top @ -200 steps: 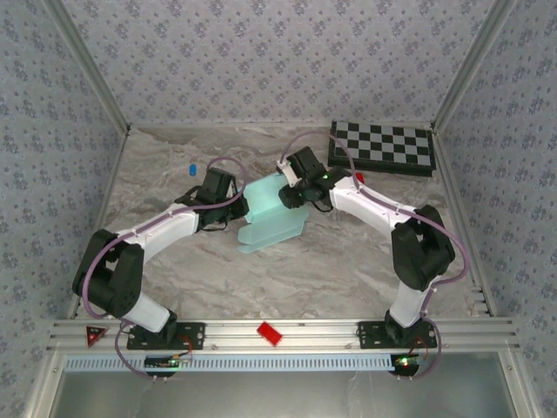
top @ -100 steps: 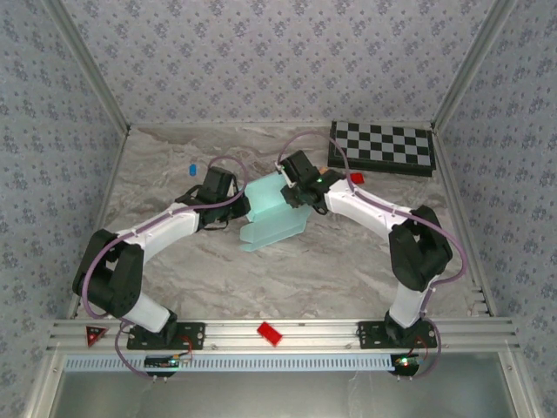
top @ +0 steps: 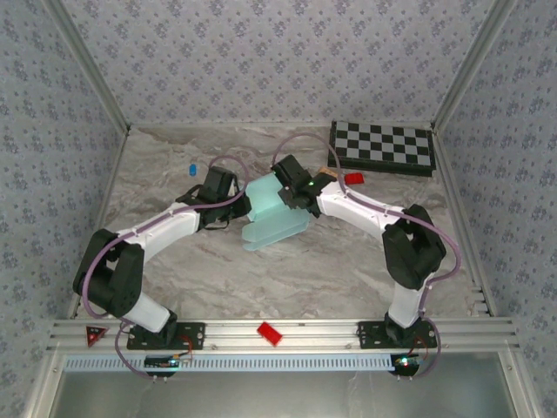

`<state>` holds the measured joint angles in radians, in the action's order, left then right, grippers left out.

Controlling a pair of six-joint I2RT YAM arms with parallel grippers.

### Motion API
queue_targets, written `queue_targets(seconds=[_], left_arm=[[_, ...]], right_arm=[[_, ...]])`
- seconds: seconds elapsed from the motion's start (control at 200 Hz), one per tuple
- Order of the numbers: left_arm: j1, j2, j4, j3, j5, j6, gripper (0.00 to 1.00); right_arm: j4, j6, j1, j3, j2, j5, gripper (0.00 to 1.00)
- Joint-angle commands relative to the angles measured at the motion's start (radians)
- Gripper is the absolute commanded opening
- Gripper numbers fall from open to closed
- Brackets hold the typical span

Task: Fold the paper box

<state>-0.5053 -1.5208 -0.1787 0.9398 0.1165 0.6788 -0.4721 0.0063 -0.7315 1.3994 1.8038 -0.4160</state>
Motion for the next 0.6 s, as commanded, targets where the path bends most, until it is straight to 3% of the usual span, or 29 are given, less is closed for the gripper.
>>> queue_targets(seconds=[0.0, 0.595], left_arm=[[0.001, -0.006, 0.001, 0.030, -0.002, -0.004, 0.00], [0.001, -0.014, -0.009, 0.036, -0.012, 0.004, 0.00]], right_arm=[[-0.062, 0.000, 0.000, 0.029, 0.029, -0.120, 0.30], [-0.112, 0.086, -0.028, 0.056, 0.080, -0.301, 0.25]])
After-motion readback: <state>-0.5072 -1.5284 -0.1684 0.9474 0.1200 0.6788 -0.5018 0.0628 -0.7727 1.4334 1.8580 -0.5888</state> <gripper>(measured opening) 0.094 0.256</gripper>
